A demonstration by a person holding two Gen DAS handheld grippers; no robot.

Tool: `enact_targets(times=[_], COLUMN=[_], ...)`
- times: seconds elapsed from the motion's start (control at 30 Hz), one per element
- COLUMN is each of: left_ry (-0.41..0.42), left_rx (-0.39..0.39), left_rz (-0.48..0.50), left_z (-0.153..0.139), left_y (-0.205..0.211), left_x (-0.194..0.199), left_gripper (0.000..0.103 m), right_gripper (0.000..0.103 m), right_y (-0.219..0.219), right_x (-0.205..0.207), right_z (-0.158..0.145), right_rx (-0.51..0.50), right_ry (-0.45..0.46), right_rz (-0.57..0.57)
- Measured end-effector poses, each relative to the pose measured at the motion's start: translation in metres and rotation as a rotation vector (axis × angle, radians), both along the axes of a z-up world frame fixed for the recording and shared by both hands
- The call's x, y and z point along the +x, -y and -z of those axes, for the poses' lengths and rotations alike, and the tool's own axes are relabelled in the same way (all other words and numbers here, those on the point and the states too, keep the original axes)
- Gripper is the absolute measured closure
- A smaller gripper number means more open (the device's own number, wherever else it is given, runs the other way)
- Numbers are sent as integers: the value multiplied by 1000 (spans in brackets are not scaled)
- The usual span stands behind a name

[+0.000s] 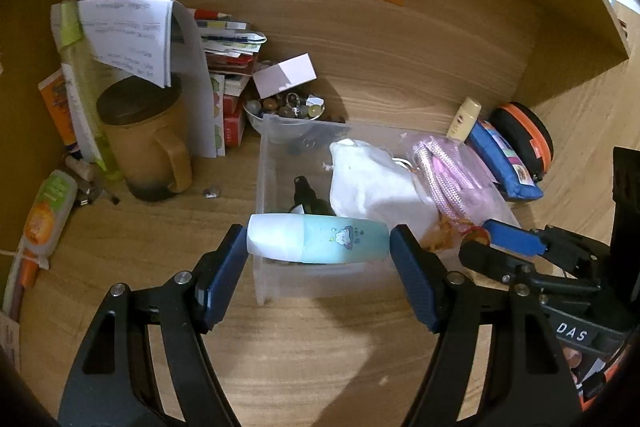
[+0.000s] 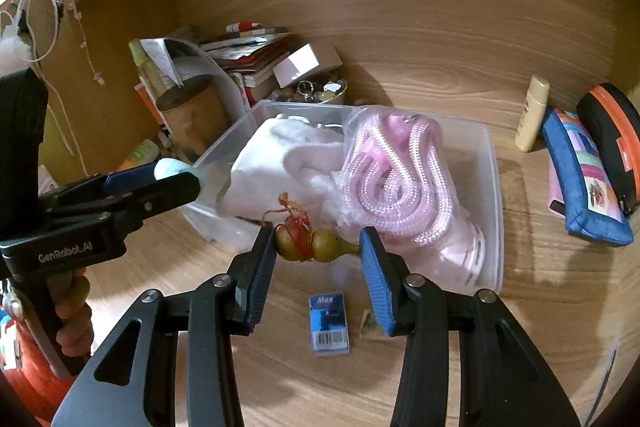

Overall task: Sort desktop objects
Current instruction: 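Carry the mint-green tube into the box and open the left gripper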

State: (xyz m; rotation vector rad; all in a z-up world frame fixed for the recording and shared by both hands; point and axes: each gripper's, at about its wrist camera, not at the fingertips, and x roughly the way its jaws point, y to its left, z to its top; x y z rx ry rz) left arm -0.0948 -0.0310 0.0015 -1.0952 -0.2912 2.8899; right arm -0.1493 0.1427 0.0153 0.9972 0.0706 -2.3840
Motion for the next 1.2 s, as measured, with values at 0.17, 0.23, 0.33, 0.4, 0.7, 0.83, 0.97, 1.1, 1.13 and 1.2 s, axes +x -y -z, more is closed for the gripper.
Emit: enact_targets(times=[0.17,0.23,0.33,0.4,0.7,0.83,0.97,1.1,1.13,1.2], left_ry=[16,8,18,36,28,24,16,10,6,-3], left_rx=[1,-12,8,10,-8,16,35,44,47,52], left_rz=[28,30,50,52,87,99,102,102,102,100], left_z=[6,7,9,14,13,11,9,6,6,4], left_y=[-4,-6,-8,-9,-17,-15,-13,-12,-12,-11], left_x=[-15,-18,-23,-29,-28,-24,-20,-16,-14,-10], left_gripper=[31,31,31,31,17,16,15,13,13,13], right_gripper=[63,63,63,63,63,57,54,52,52,50], right_y=[6,9,10,9,5,3,0,-1,-2,-3], right_x=[-9,-12,-18,-23,-24,-21,-16,-8,-6,-3], right_z=[2,2,6,10,10,8,7,4,3,0], right_rx=[22,37,51,57,50,52,35,34,33,28], right_ry=[-3,-7,1,14,19,14,20,5,2,-5], right_rz=[5,10,23,34,40,45,35,36,37,40])
